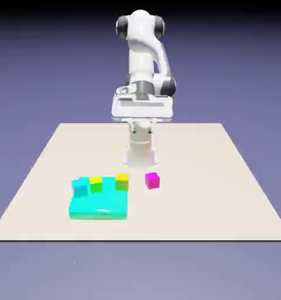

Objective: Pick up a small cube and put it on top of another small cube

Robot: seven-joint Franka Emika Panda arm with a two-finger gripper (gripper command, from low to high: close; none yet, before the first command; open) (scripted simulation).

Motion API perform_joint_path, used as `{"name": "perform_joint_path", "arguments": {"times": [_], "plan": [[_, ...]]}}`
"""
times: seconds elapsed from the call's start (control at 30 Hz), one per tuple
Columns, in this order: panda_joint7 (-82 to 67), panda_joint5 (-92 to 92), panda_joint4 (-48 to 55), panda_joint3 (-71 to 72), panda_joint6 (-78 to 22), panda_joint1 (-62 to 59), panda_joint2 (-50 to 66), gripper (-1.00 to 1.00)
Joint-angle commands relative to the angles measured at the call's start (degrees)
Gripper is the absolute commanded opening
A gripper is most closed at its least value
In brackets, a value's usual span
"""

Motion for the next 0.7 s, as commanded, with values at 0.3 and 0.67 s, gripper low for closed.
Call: {"name": "perform_joint_path", "arguments": {"times": [0.3,0.67], "plan": [[20.48,4.25,0.72,20.77,-9.28,-4.90,-5.65,0.00],[43.00,8.93,1.51,43.61,-19.50,-10.30,-11.87,0.00]]}}
